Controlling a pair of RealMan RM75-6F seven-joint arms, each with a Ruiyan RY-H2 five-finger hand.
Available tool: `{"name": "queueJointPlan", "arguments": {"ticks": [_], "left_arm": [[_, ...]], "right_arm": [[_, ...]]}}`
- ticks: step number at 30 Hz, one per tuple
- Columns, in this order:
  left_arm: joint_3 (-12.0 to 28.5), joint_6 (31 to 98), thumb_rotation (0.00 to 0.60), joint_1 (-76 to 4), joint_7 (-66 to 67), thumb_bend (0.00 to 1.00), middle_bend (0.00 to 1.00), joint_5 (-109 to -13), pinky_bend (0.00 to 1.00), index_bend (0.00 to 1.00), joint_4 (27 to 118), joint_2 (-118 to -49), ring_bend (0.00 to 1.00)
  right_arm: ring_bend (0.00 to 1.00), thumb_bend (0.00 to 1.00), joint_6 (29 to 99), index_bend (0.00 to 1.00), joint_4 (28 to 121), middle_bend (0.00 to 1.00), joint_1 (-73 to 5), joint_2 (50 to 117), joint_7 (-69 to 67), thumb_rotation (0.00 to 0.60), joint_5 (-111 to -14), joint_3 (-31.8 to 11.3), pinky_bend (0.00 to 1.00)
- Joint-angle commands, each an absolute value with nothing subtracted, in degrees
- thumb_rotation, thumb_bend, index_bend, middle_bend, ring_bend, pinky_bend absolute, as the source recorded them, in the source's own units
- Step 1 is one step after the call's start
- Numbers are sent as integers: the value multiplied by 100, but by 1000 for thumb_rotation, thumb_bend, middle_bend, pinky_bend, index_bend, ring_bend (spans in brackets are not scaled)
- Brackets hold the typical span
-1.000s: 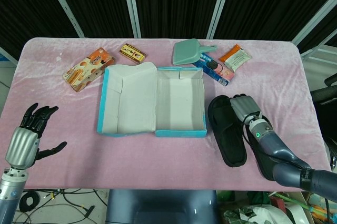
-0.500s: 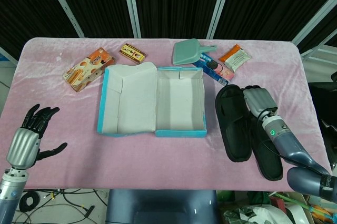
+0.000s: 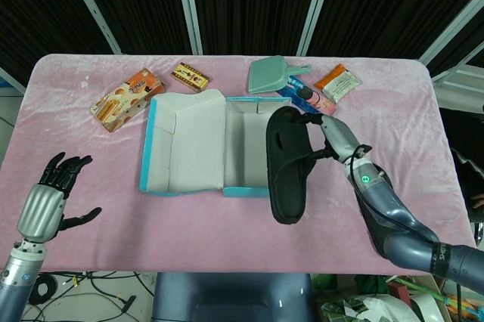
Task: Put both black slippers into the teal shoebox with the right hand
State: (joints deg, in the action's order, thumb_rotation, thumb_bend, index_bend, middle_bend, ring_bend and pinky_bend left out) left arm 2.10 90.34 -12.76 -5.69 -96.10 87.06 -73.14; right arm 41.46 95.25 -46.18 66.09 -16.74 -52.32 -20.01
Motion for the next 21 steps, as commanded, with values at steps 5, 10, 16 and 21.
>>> {"name": "queueJointPlan", "arguments": {"ticks": [5,10,16,21], "left_arm": [[176,8974,600,-1253,-494,9,175,-9571,74,65,8752,-7276,124],[193,8952,600,-1247,-430,9,174,-9537,74,57,8847,-7224,124],[221,8993,600,-1243,-253,9,174,-9588,74,54,9055,-7089,124],[233,9017,600,-1216,-162,9,173,-9585,74,53,9220,-6971,124]], "right_arm": [[222,125,4564,495,8850,477,-4841,7457,-1911,600,-4990,-2384,205],[227,124,5337,520,8225,496,-4975,8176,-1535,600,-5071,-2451,205],[222,124,5536,520,7686,495,-5143,8675,-1344,600,-4919,-2590,204],[221,124,5578,522,7211,495,-5272,9061,-1293,600,-5047,-2597,197]]}}
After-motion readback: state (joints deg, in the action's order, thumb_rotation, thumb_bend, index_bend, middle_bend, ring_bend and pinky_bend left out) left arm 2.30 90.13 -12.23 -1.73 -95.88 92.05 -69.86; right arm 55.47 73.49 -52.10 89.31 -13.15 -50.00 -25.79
